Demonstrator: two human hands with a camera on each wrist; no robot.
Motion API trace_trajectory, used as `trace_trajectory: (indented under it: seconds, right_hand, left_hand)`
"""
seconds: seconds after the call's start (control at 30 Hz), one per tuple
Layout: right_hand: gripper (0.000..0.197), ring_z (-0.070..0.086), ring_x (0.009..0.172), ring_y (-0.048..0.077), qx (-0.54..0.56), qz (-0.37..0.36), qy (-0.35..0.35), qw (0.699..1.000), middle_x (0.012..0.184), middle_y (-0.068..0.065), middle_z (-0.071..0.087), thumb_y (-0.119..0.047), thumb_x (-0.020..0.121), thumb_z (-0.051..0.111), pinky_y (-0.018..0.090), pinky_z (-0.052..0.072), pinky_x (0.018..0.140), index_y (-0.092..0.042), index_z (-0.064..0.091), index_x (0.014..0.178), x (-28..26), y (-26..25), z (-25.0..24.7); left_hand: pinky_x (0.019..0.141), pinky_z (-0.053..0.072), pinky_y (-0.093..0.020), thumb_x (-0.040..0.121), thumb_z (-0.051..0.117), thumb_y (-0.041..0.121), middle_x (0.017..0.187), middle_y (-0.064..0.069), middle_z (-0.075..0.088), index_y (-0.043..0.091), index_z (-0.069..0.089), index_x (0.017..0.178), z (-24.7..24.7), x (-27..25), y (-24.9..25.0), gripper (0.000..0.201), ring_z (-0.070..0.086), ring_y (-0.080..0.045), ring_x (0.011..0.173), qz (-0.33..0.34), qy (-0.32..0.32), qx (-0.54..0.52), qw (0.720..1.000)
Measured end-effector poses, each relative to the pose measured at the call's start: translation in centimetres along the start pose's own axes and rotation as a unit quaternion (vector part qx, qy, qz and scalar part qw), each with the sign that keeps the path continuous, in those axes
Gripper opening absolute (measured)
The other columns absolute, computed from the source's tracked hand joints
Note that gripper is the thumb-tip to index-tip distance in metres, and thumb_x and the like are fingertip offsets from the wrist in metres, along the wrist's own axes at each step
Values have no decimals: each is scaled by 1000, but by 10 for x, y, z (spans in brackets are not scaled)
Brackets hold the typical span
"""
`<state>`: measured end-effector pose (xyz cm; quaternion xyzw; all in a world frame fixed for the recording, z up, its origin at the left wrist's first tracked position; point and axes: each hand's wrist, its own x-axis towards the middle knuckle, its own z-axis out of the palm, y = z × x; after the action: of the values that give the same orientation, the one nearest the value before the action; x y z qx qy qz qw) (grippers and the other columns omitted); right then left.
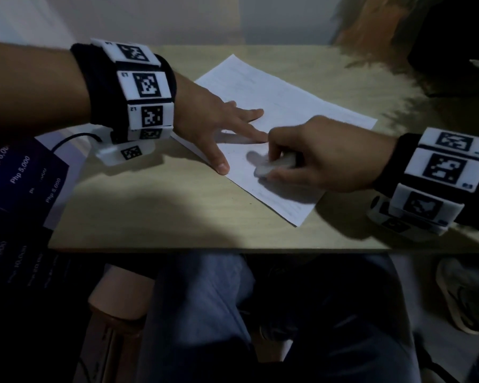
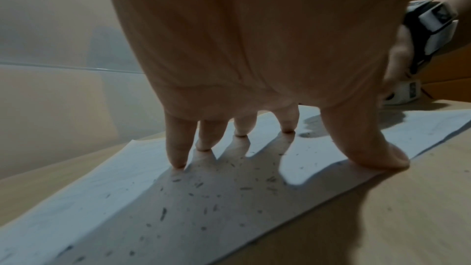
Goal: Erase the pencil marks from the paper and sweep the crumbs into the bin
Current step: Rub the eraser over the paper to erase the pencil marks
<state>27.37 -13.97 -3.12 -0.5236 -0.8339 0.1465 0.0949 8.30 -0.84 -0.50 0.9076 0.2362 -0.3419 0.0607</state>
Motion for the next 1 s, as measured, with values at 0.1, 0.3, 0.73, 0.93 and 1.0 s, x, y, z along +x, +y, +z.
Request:
trace_trajectory:
  seconds: [0.1, 0.3, 0.73, 0.93, 1.0]
  right_hand:
    - [39, 56, 67, 7, 77, 4, -66, 995, 70, -8, 61, -65, 79, 60, 17, 40, 59, -27, 60, 91, -6, -4, -2]
    - [40, 51, 60, 4, -32, 31, 41, 998, 66, -10, 58, -62, 82, 54, 30, 35, 59, -23, 59, 93, 0, 5, 0]
    - [28, 55, 63, 7, 27, 3, -34, 999, 70, -8, 61, -52, 83, 64, 24, 39, 59, -25, 58, 90, -3, -3, 1]
    - [42, 55, 67, 8, -3, 49, -1, 999, 71, -8, 60, -65, 80, 60, 27, 37, 60, -24, 62, 92, 7, 3, -5]
    - [35, 54, 67, 9, -13, 20, 12, 1000, 69, -10, 58, -54, 85, 63, 22, 36, 58, -20, 60, 93, 10, -1, 0]
  left_hand:
    - [123, 10, -43, 70, 51, 77, 161, 24, -28, 70, -9, 145, 0, 1, -1, 97, -6, -19, 157, -2, -2, 9, 1000]
    - [124, 9, -43, 68, 51, 78, 160, 25, -29, 73, -10, 137, 0, 0, 0, 92, -7, -18, 156, 0, -4, -5, 1000]
    - [123, 8, -41, 67, 53, 78, 159, 28, -29, 72, -8, 142, 1, 1, -3, 96, -9, -15, 156, 2, -5, -4, 1000]
    - [125, 10, -45, 63, 50, 81, 159, 27, -31, 75, -8, 135, 1, 2, -1, 92, -8, -17, 156, -4, -10, 0, 1000]
    - [124, 9, -45, 63, 51, 80, 160, 26, -30, 72, -4, 141, 1, 2, -3, 95, -8, -18, 156, -3, -9, -2, 1000]
